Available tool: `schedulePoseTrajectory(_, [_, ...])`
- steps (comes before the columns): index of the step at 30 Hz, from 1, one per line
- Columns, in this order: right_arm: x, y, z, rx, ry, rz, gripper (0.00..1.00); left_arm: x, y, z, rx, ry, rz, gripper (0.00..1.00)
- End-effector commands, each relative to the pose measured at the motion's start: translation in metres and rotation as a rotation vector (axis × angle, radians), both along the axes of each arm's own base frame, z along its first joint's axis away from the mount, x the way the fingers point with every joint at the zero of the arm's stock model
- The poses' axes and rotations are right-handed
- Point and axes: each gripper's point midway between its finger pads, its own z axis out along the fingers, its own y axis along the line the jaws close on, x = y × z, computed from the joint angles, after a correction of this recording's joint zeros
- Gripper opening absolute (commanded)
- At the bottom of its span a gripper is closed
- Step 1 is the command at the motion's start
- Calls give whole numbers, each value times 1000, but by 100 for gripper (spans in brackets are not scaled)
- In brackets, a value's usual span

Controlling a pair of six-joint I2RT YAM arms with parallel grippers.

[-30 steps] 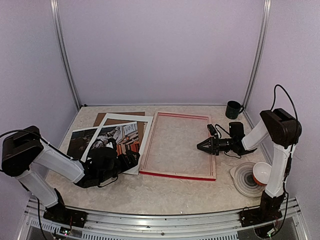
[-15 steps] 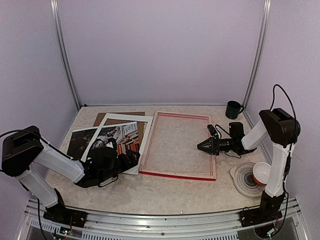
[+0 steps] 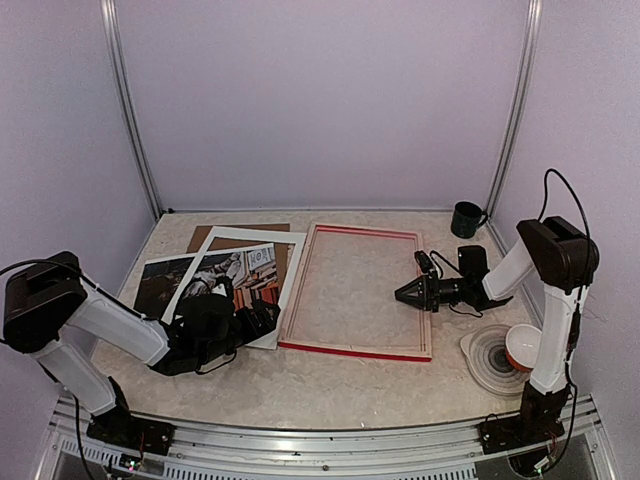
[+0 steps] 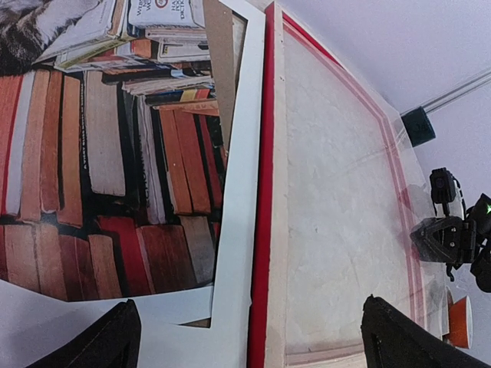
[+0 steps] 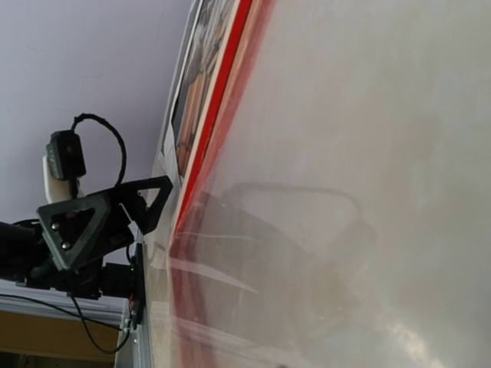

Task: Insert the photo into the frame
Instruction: Place the glass panel at the frame body.

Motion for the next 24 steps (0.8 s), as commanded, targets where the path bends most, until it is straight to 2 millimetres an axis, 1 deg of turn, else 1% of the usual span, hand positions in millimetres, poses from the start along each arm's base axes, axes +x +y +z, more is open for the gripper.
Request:
schedulePoseTrajectory(1, [5, -3, -1, 6, -17, -2, 19, -1, -6, -1, -3, -1, -14, 99])
schedulePoseTrajectory(5, [6, -2, 7, 25, -38, 3, 19, -1, -8, -2, -2, 1, -17, 99])
schedulePoseTrajectory(10, [5, 2, 28, 75, -99, 18, 19, -1, -10, -3, -4, 4, -19, 99])
schedulePoseTrajectory(14, [6, 8, 39, 94, -125, 33, 19, -1, -11, -4, -5, 6, -22, 99])
schedulePoseTrajectory(19, [10, 13, 42, 95, -128, 35, 20, -2, -11, -5, -7, 10, -23, 99])
schedulePoseTrajectory(24, [12, 12, 39, 87, -121, 16, 19, -2, -10, -4, -7, 8, -20, 99])
